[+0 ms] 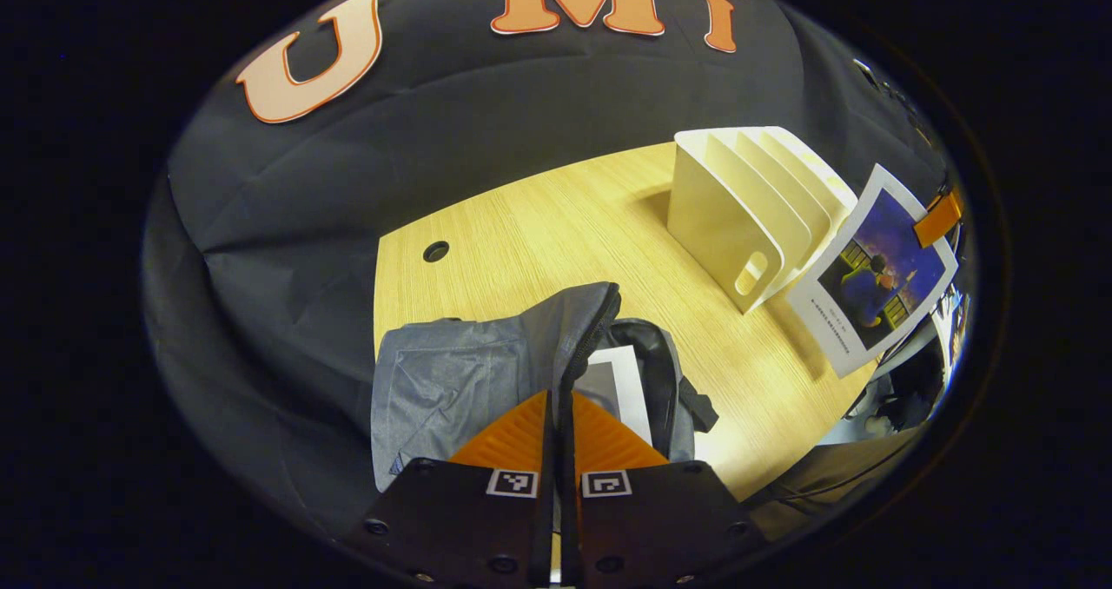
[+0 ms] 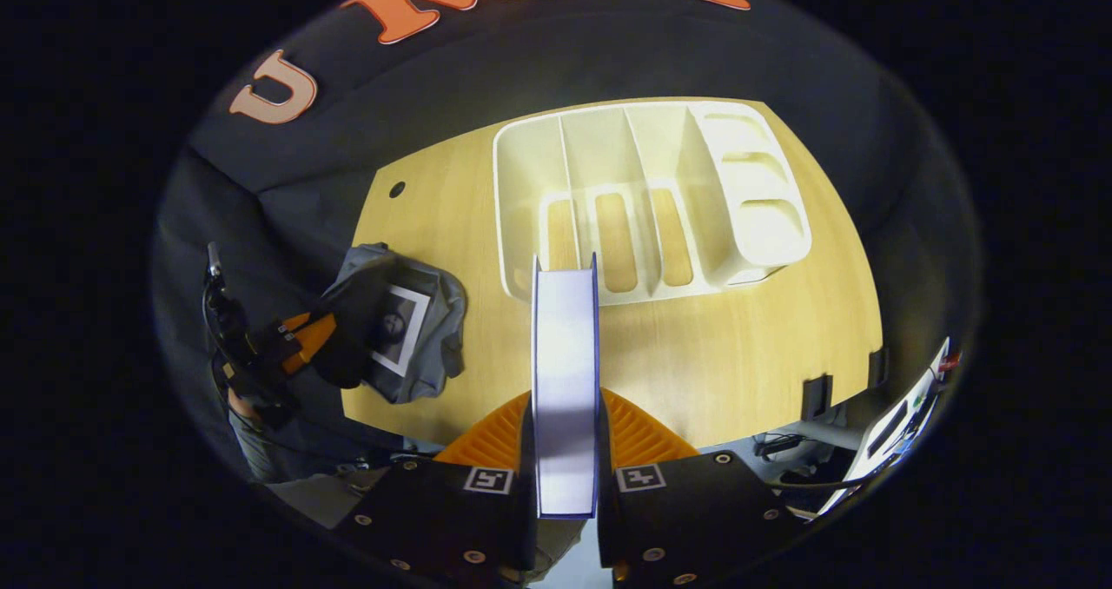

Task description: Open the schoolbag, grab two books from the bookshelf and put them into the schoolbag.

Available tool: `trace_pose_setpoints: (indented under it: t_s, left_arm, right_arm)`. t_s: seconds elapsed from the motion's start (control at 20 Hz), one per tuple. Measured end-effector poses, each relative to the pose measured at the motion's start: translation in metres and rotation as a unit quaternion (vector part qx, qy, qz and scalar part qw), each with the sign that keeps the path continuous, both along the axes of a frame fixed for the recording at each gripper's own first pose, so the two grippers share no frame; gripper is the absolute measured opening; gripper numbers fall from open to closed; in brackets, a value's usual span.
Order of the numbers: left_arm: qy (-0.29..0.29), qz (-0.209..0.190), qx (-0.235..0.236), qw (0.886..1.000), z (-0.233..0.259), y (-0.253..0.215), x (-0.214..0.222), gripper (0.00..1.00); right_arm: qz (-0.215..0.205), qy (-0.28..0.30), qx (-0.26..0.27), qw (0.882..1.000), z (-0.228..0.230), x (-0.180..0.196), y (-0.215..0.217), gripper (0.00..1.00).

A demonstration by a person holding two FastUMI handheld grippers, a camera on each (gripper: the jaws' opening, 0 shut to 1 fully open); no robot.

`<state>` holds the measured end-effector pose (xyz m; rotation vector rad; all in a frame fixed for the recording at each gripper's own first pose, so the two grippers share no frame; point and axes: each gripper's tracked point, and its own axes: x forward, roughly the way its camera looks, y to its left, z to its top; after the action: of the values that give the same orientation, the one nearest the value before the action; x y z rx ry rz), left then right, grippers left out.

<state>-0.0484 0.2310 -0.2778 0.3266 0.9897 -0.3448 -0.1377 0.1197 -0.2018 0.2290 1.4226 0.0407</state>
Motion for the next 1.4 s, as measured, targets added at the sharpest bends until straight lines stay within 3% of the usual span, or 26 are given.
trace_pose_setpoints:
  t_s: [0.4, 0.5, 0.8, 1.4]
  left_arm:
    - [-0.008, -0.001, 0.022, 1.000, 0.009, 0.015, 0.007, 0.07]
    - [-0.009, 0.000, 0.031, 0.999, 0.010, 0.022, 0.008, 0.01]
    - [-0.023, 0.024, 0.047, 0.998, 0.028, 0.050, 0.018, 0.05]
    - [-0.044, 0.064, 0.069, 0.995, 0.054, 0.077, 0.031, 0.05]
  right_arm:
    - [-0.013, -0.021, 0.124, 0.992, 0.004, -0.005, 0.036, 0.29]
    - [-0.014, -0.031, 0.145, 0.989, 0.004, -0.005, 0.043, 0.29]
    - [-0.040, -0.044, 0.235, 0.970, 0.000, 0.008, 0.079, 0.28]
    - [-0.030, -0.050, 0.328, 0.943, -0.035, 0.037, 0.164, 0.28]
